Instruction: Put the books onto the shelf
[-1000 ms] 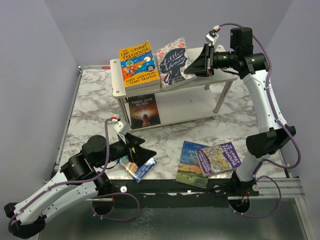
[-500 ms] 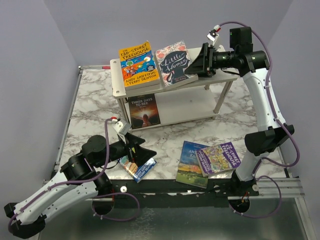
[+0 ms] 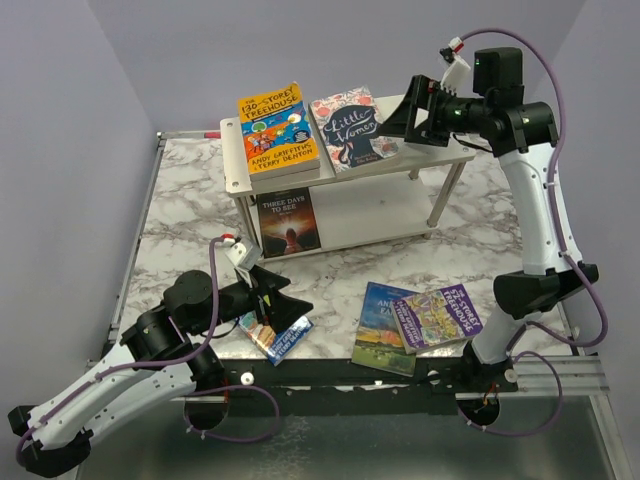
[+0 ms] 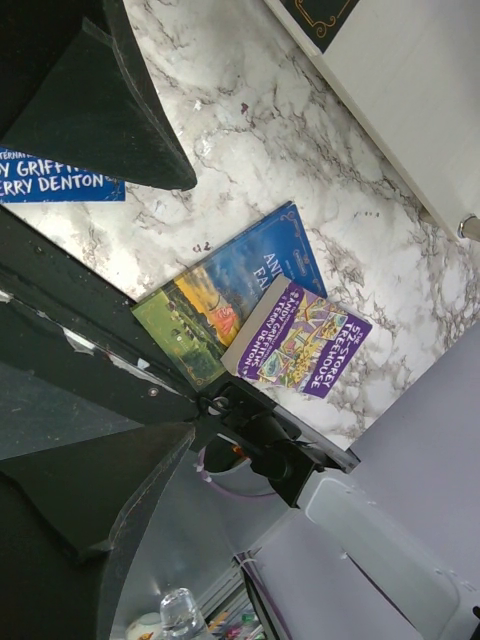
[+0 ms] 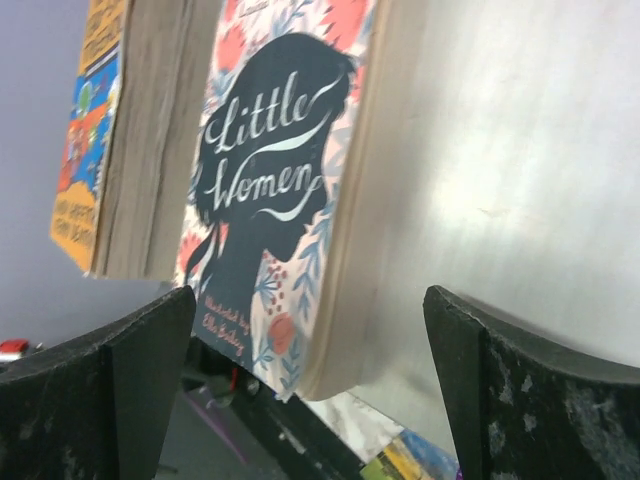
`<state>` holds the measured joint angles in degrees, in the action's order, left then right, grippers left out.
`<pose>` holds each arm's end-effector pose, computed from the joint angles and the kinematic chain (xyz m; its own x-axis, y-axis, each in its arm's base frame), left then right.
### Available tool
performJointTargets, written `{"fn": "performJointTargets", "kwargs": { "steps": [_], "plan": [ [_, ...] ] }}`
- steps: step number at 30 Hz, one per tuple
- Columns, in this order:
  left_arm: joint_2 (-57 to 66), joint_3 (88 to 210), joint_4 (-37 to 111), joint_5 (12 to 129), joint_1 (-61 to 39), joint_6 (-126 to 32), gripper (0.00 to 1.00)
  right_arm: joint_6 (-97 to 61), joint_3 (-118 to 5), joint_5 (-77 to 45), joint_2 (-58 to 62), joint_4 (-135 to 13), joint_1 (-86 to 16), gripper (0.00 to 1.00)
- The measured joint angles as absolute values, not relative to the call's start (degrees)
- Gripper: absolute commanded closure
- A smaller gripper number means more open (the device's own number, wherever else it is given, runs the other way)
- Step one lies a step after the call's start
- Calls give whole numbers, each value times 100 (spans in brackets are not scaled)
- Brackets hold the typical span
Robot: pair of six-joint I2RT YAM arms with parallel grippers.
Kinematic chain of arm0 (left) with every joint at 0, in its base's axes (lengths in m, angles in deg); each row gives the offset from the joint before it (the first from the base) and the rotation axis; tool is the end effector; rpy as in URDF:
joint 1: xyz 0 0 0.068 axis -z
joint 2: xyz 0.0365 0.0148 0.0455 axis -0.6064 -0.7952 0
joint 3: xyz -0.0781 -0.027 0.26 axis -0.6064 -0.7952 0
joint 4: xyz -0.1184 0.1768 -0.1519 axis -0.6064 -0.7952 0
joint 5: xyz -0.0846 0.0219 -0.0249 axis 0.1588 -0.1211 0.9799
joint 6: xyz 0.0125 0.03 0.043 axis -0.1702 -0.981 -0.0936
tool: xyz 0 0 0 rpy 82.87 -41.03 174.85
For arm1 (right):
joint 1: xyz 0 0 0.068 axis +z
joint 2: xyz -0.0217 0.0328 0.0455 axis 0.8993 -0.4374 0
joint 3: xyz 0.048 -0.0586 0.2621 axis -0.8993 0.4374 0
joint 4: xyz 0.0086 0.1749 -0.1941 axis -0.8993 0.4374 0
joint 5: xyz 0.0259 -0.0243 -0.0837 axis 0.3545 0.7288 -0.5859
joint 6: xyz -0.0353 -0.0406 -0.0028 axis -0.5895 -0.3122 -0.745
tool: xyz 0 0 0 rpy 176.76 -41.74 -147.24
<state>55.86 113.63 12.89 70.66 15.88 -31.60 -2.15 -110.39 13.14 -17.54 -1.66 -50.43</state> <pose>0.0632 -0.0934 0.3169 -0.4890 -0.1047 -0.8660 0.7383 0.4791 -0.4748 0.3277 0.1011 0.4901 -0.7302 0.1441 -0.6679 -0.4323 0.6595 0.6150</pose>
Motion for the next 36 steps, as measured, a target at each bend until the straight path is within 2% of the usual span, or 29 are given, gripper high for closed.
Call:
{"fn": "performJointTargets", "kwargs": {
  "steps": [8,26,36],
  "plan": [
    [5586,11363,1286,7066,1588,-3158,1,-360,-10980,308,-1616,-269,-5008,0],
    [5586,11349,1289,7063,1588,-3158,1,-351,-10720,5,-1653,-688,-4119,0],
    [5586,11330,1291,7063,1588,-3158,1,-294,-10713,-223,-1730,-909,-3979,0]
  ]
}}
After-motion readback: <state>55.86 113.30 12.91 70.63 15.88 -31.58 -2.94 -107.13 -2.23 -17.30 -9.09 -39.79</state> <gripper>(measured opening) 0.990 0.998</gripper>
